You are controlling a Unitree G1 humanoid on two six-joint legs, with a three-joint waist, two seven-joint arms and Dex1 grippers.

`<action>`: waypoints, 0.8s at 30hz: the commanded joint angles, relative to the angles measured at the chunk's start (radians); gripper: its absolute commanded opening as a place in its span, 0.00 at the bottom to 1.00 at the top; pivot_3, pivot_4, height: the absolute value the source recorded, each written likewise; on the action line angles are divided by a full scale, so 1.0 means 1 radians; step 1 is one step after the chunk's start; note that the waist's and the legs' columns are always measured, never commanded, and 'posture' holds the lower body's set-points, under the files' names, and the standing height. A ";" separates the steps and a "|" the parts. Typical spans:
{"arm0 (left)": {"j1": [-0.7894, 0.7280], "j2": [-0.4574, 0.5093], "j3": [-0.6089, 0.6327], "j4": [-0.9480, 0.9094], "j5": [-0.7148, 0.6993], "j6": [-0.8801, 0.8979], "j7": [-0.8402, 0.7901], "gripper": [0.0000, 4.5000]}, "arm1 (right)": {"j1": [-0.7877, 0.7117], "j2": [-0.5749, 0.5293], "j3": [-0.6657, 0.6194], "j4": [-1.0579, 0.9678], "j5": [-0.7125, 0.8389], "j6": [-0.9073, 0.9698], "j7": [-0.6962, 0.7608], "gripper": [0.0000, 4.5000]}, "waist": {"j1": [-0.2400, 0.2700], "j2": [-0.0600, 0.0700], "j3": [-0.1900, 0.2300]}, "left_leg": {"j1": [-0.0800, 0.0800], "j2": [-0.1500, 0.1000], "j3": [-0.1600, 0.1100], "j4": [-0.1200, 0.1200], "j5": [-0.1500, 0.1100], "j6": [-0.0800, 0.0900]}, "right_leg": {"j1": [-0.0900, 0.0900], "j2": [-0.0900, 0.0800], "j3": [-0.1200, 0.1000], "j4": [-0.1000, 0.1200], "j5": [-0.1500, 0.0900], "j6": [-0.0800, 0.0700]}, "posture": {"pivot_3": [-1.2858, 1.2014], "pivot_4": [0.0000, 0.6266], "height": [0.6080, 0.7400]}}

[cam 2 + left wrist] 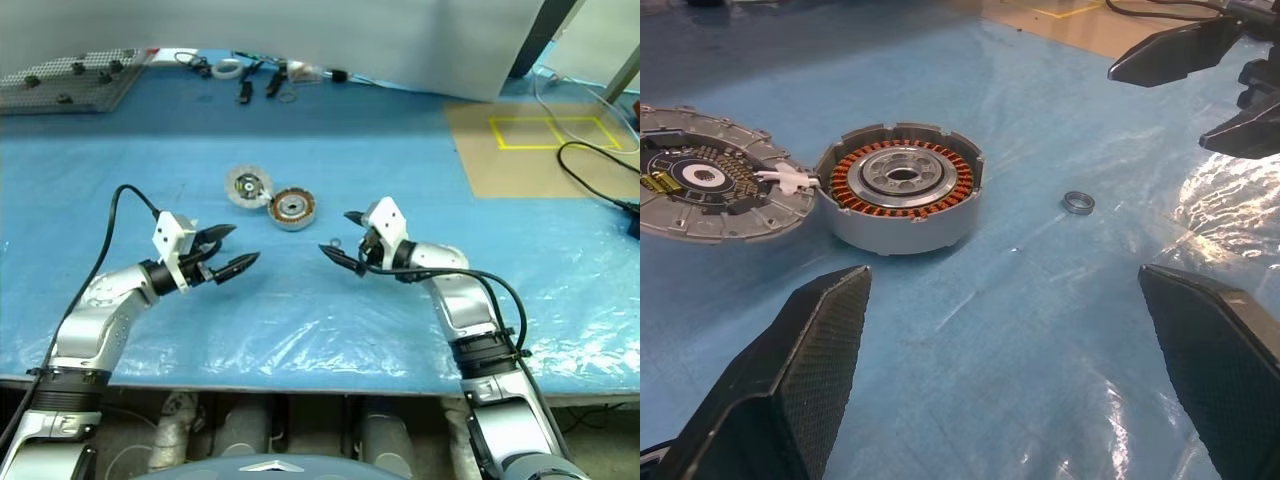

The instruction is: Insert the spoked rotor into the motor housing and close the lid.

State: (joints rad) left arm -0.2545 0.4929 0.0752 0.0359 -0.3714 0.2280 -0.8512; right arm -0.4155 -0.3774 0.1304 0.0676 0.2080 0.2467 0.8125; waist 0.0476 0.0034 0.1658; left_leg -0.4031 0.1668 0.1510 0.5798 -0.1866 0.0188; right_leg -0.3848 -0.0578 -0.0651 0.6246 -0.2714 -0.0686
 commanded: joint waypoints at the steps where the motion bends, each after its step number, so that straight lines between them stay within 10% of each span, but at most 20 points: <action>1: -0.050 -0.019 0.016 0.045 0.016 -0.060 0.027 1.00 | 0.007 0.009 -0.021 -0.013 -0.009 -0.049 -0.033 1.00 | 0.000 0.000 0.000 | 0.000 0.000 0.000 0.000 0.000 0.000 | 0.000 0.000 0.000 0.000 0.000 0.000 | 0.52 0.24 1.00; 24: -0.103 -0.025 -0.023 0.085 0.021 -0.066 -0.060 1.00 | -0.040 -0.001 -0.009 0.003 -0.008 -0.055 0.004 1.00 | -0.002 0.000 0.000 | 0.000 0.000 0.000 0.001 0.000 0.000 | 0.000 0.000 0.000 0.001 0.000 0.000 | 0.52 0.24 1.00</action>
State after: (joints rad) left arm -0.3554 0.4639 0.0470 0.1504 -0.3490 0.1798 -0.9076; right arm -0.4329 -0.3714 0.1295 0.0917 0.1925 0.2044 0.8066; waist 0.0454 0.0034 0.1658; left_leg -0.4033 0.1670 0.1510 0.5809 -0.1866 0.0190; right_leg -0.3852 -0.0578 -0.0652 0.6260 -0.2710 -0.0691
